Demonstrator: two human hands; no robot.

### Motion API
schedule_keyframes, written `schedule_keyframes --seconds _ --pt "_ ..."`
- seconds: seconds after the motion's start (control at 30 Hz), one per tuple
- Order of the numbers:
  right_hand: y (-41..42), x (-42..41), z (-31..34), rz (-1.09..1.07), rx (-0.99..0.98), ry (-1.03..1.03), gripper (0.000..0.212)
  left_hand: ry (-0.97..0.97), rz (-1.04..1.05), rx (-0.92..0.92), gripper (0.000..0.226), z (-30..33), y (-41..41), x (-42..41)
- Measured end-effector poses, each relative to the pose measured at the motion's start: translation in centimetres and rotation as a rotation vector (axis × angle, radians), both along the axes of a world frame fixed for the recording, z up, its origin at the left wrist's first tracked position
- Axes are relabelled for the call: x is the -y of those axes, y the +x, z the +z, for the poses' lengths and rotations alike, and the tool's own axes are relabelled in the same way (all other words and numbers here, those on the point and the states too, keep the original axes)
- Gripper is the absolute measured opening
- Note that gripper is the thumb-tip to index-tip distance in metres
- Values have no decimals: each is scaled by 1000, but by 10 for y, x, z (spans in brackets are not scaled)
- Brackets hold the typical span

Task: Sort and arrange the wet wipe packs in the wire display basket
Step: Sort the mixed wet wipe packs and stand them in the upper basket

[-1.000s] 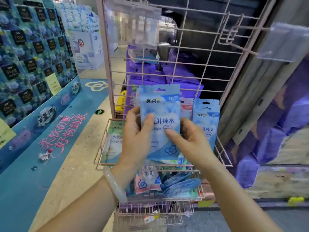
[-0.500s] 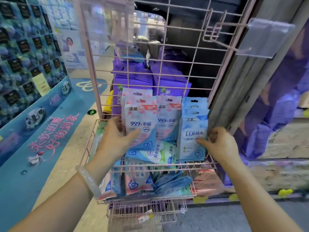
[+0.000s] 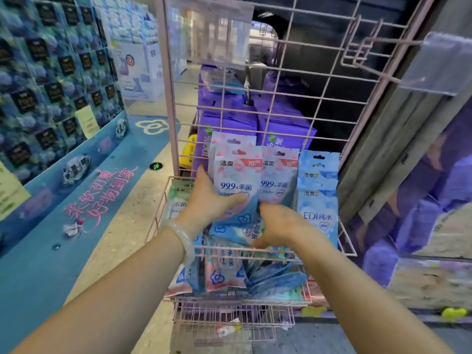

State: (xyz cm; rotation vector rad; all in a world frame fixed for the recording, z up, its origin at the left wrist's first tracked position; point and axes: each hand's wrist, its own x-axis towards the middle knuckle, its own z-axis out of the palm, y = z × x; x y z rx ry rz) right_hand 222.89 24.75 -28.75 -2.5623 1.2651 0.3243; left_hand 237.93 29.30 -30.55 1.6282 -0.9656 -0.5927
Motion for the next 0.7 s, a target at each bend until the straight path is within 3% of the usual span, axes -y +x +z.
schedule_keyframes --seconds 0.1,0.27,0.33,0.47,0.53,0.7 --pt "10 3 -3 20 -120 48 60 37 -19 -32 76 -1 3 4" --pt "12 -2 1 -32 -11 8 44 -51 9 -130 67 -9 10 -7" --pt "11 -8 12 -62 56 -37 48 -171 52 -298 56 -8 17 -15" --pt "-3 -18 49 -18 36 -274 79 -330 33 -607 41 0 32 -31" --pt "-24 -16 69 -7 8 -360 86 -314 5 -622 39 3 34 -36" --pt "-80 1 92 -15 26 -437 79 -226 -174 -544 36 3 26 -30"
